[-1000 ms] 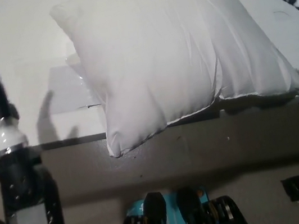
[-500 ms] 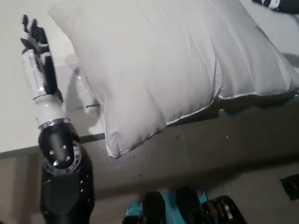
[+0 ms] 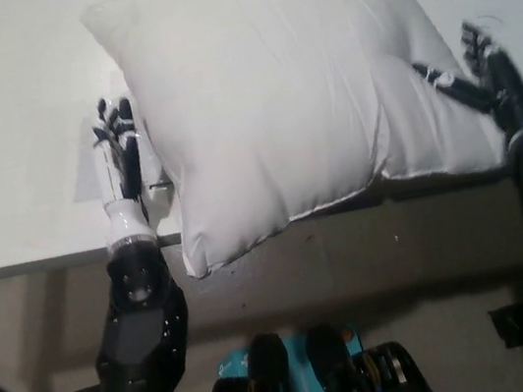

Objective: The robot uses both hands to lift the pillow and then drops it on the table

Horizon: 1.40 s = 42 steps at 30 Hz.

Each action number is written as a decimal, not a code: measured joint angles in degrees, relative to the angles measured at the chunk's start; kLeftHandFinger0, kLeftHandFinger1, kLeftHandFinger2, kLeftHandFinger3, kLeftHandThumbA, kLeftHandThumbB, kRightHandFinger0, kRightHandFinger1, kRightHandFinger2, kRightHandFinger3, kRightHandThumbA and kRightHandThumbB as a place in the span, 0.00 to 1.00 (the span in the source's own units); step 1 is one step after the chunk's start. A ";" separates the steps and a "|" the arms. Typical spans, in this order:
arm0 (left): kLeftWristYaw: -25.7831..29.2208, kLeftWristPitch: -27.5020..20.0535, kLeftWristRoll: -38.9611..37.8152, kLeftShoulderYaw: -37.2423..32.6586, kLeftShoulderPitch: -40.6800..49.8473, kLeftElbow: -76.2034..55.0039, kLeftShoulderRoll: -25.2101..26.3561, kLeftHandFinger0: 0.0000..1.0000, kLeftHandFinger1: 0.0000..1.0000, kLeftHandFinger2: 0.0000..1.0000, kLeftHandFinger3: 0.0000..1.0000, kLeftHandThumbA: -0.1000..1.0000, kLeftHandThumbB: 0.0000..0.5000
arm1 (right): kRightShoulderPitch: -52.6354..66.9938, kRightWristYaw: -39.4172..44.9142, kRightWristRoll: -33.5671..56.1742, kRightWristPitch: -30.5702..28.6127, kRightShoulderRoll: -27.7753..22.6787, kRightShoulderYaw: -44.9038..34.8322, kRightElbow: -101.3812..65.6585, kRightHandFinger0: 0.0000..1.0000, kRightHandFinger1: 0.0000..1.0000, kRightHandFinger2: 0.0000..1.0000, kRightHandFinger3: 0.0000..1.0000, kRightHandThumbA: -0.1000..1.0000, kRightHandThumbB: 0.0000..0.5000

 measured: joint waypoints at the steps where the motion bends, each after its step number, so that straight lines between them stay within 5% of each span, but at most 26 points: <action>1: 0.01 -0.27 -0.28 0.07 -0.16 0.53 -0.13 1.00 1.00 1.00 1.00 0.85 0.00 | -0.18 -0.32 0.09 -1.07 0.04 0.00 1.11 1.00 1.00 1.00 1.00 1.00 0.49; 2: -0.03 -0.61 -0.61 0.17 -0.23 1.10 -0.25 1.00 1.00 1.00 1.00 0.84 0.00 | -0.41 -0.60 0.18 -1.82 0.17 0.00 2.42 1.00 1.00 1.00 1.00 1.00 0.49; 3: -0.15 -0.95 -1.07 0.35 -0.25 1.56 -0.42 1.00 1.00 1.00 1.00 0.72 0.00 | -0.62 -0.85 0.31 -2.69 0.44 -0.01 3.47 1.00 1.00 1.00 1.00 1.00 0.35; 4: -0.24 -1.12 -1.44 0.47 -0.22 1.84 -0.61 1.00 1.00 1.00 1.00 0.83 0.00 | -0.72 -1.12 0.40 -3.42 0.60 -0.02 4.29 1.00 1.00 1.00 1.00 1.00 0.50; 6: -0.52 -1.63 -2.33 0.68 -0.01 2.28 -1.46 1.00 1.00 1.00 1.00 0.85 0.00 | -0.87 -1.77 0.65 -4.95 1.00 -0.02 6.08 1.00 1.00 1.00 1.00 1.00 0.53; 10: -0.71 -2.29 -2.91 0.31 0.16 2.74 -2.65 1.00 1.00 1.00 1.00 0.87 0.00 | -0.92 -2.44 1.20 -7.09 1.44 -0.05 7.85 1.00 1.00 1.00 1.00 1.00 0.38; 13: -0.76 -2.68 -3.11 0.03 0.16 2.83 -3.18 1.00 1.00 1.00 1.00 0.94 0.03 | -1.13 -2.64 1.61 -8.37 1.70 -0.05 8.76 1.00 1.00 1.00 1.00 1.00 0.50; 16: -0.68 -3.01 -3.12 -0.51 0.05 2.98 -3.49 1.00 1.00 1.00 1.00 0.99 0.07 | -1.34 -2.84 2.02 -9.08 2.11 -0.02 9.15 1.00 1.00 1.00 1.00 1.00 0.49; 19: -0.68 -3.05 -3.26 -0.90 -0.13 3.13 -3.77 1.00 1.00 1.00 1.00 0.99 0.09 | -1.38 -3.34 2.18 -9.27 2.87 0.14 9.09 1.00 1.00 1.00 1.00 1.00 0.57; 21: -0.67 -3.07 -3.54 -1.27 -0.34 3.36 -4.16 1.00 1.00 1.00 1.00 1.00 0.11 | -1.37 -3.40 2.39 -9.37 3.89 0.24 8.76 1.00 1.00 1.00 1.00 1.00 0.74; 25: -0.59 -3.16 -3.79 -1.86 -0.69 3.79 -4.51 1.00 1.00 1.00 1.00 1.00 0.08 | -1.11 -2.36 2.98 -9.28 4.33 0.39 7.31 1.00 1.00 1.00 1.00 1.00 0.79; 30: -0.59 -3.22 -3.84 -2.34 -0.77 3.97 -4.40 1.00 1.00 1.00 1.00 1.00 0.05 | 0.14 -0.57 3.38 -9.03 4.98 2.17 4.91 1.00 1.00 1.00 1.00 1.00 0.66; 42: -0.91 -3.24 -4.28 -2.55 -0.84 4.49 -3.85 1.00 1.00 1.00 1.00 1.00 0.00 | 2.68 1.85 4.48 -7.79 5.82 5.43 0.18 1.00 1.00 1.00 1.00 1.00 0.79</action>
